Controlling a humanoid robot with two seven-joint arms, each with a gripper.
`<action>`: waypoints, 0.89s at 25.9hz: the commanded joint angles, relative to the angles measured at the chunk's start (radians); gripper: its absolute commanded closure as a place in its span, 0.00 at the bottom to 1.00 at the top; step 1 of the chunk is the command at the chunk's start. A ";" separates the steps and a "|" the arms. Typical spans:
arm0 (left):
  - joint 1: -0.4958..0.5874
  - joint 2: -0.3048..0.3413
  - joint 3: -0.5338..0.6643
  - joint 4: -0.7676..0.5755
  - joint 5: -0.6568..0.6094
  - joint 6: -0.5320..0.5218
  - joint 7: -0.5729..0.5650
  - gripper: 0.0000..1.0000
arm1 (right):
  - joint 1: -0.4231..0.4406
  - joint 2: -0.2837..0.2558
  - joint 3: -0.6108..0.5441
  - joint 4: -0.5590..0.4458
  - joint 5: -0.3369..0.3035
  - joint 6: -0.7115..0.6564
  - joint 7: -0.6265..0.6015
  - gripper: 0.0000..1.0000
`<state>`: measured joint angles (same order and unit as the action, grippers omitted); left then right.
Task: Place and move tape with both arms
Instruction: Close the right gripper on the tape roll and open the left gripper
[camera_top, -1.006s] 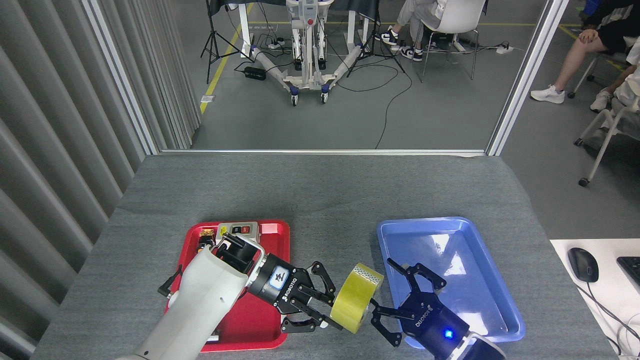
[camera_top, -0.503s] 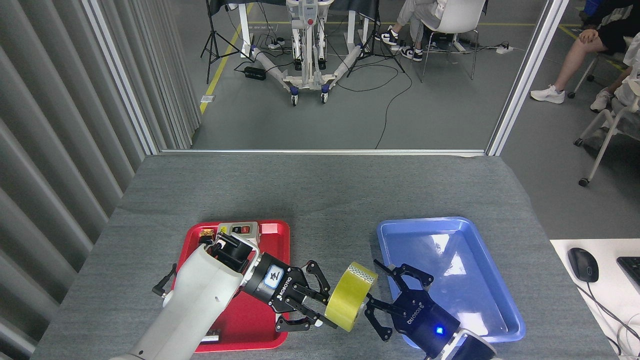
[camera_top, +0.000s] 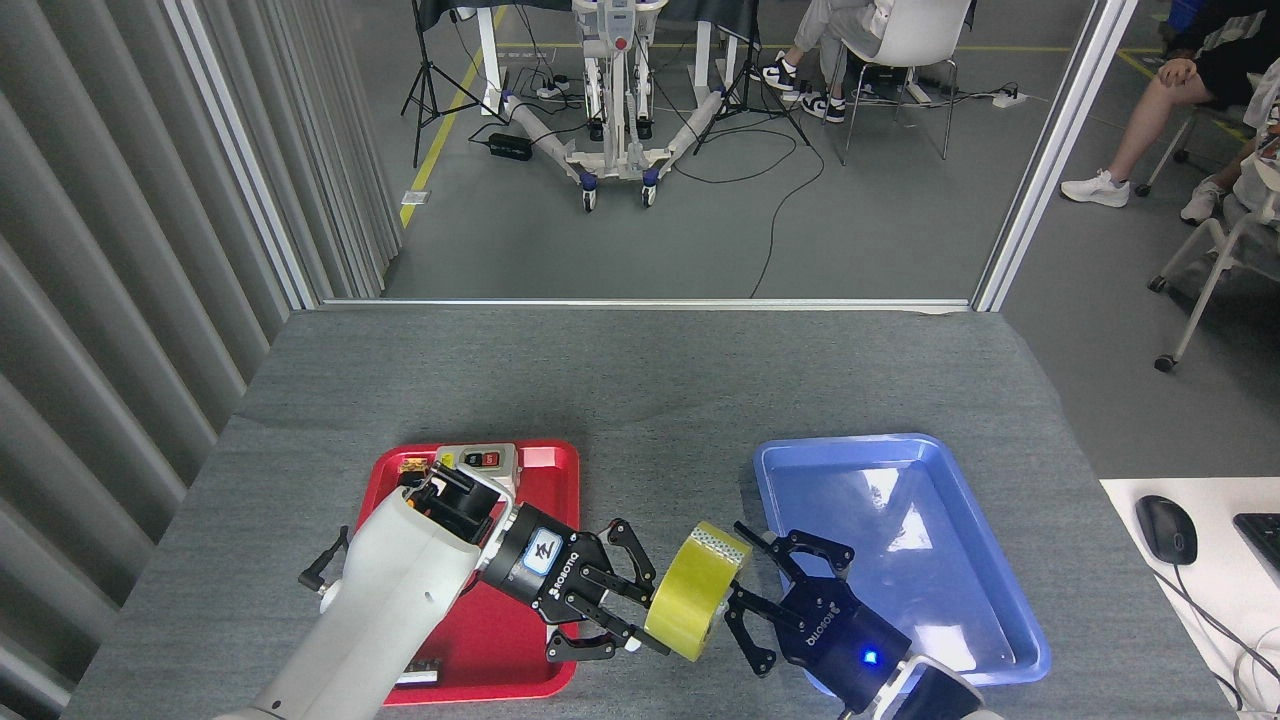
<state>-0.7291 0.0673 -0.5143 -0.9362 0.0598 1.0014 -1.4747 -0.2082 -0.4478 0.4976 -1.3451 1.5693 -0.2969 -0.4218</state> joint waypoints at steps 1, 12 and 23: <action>0.000 0.005 -0.001 -0.003 0.002 0.000 -0.001 1.00 | -0.002 -0.002 0.003 0.003 0.000 0.002 0.000 0.62; -0.001 0.016 -0.006 -0.004 0.009 -0.001 -0.001 1.00 | 0.001 -0.005 0.001 0.003 -0.002 -0.004 -0.002 0.81; -0.001 0.026 -0.006 -0.004 0.006 -0.024 -0.001 1.00 | 0.004 -0.006 0.001 0.003 -0.003 -0.007 -0.002 0.87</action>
<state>-0.7299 0.0887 -0.5202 -0.9404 0.0687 0.9885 -1.4776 -0.2043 -0.4541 0.4987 -1.3435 1.5664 -0.3130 -0.4285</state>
